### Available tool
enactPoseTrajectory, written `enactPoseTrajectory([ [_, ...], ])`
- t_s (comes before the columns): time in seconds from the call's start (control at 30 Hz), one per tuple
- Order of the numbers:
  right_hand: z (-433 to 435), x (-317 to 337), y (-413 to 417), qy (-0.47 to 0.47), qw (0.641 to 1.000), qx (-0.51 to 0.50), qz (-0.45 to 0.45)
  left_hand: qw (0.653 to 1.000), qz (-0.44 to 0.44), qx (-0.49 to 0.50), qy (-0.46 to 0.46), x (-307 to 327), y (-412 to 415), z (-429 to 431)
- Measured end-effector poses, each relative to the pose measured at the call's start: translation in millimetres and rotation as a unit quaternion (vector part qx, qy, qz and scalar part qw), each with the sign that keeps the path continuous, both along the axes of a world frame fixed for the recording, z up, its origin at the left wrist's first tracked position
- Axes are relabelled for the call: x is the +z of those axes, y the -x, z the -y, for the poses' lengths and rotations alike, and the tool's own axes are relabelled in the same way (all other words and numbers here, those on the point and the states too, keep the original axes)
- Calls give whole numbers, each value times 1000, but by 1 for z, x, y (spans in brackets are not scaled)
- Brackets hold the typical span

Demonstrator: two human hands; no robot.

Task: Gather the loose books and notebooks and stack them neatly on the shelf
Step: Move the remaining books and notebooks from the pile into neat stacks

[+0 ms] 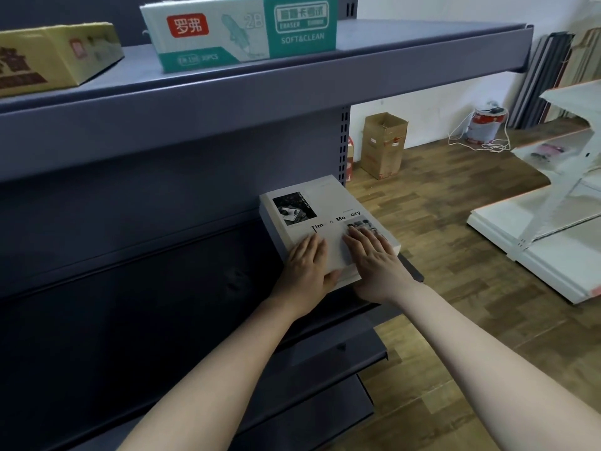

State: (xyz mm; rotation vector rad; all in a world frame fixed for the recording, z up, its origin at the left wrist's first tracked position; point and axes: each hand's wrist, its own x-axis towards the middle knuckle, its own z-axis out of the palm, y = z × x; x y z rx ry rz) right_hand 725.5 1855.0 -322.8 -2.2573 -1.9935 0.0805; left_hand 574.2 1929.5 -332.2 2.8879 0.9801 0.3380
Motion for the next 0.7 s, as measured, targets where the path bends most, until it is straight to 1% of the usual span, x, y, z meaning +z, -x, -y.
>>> enactPoseTrajectory([
  [0.17,0,1,1,-8,1000,-1,-18,1000,-22,14,2,3,0,2],
  [0.27,0,5,6,-22,999,-19,-24,997,-69,23,8,9,0,2],
  [0.33,5,4,17,-67,997,-21,-13,995,-94,15,26,15,2,1],
  [0.4,14,-3,35,-112,993,21,17,996,-81,18,41,18,9,2],
  [0.47,22,-15,56,-117,989,78,36,997,-54,34,44,16,26,5],
  [0.57,24,-20,83,-115,986,119,13,996,-65,43,53,9,64,13],
  [0.7,12,-4,111,-117,983,145,-4,991,-67,96,61,9,119,15],
])
